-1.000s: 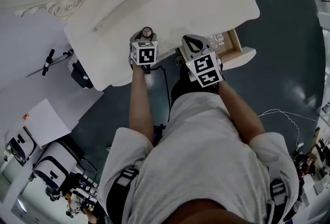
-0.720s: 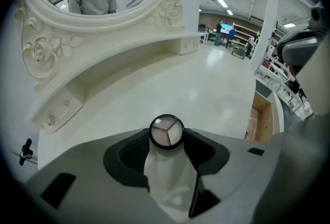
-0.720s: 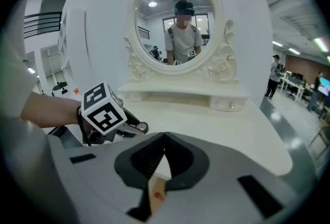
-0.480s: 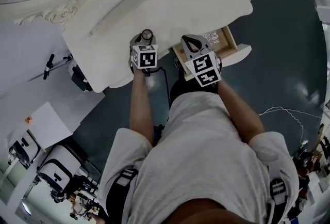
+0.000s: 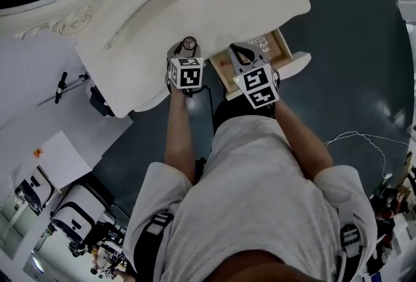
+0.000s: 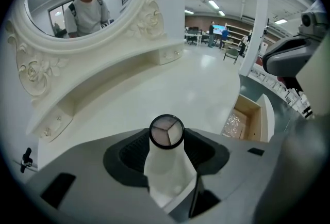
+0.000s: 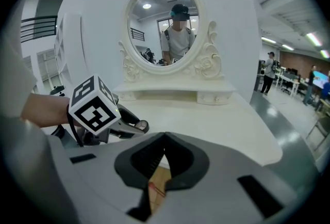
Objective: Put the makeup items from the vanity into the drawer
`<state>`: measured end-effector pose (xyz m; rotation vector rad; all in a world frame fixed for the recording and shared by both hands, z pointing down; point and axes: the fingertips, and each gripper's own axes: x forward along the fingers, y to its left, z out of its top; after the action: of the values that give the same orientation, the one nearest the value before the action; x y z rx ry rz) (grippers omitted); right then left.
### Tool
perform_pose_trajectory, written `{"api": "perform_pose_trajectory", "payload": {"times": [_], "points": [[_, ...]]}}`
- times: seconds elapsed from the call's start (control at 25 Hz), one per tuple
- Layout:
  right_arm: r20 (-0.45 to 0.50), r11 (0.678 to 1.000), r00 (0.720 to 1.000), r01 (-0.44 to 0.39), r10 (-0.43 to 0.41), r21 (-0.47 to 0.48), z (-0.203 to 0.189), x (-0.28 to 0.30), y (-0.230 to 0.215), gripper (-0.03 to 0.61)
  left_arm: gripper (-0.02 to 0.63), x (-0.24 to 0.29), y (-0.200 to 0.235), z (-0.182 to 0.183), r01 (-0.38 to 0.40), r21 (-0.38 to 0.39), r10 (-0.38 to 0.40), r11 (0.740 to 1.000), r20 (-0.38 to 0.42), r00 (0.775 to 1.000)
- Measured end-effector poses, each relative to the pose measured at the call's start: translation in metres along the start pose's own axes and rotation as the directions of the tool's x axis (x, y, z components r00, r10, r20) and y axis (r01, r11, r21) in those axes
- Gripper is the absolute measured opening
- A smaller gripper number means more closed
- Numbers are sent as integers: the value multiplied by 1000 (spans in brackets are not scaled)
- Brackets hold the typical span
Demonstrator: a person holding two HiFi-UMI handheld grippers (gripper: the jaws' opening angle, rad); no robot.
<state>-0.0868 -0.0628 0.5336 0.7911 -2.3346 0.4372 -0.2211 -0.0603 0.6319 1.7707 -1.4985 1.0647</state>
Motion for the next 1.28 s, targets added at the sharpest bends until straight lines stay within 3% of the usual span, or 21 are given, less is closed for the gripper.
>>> {"api": "perform_pose_trajectory", "payload": {"times": [0.68,1.28], "points": [[6,992,996,93,-94,80,-28,-34,-42,15,215,5,-65,29,77,109,-80,991,21,997],[-6,956,974,222,-225,192,-61,-64,-86,15,215,12,-125,52,169,243,-179,955,18,984]]}}
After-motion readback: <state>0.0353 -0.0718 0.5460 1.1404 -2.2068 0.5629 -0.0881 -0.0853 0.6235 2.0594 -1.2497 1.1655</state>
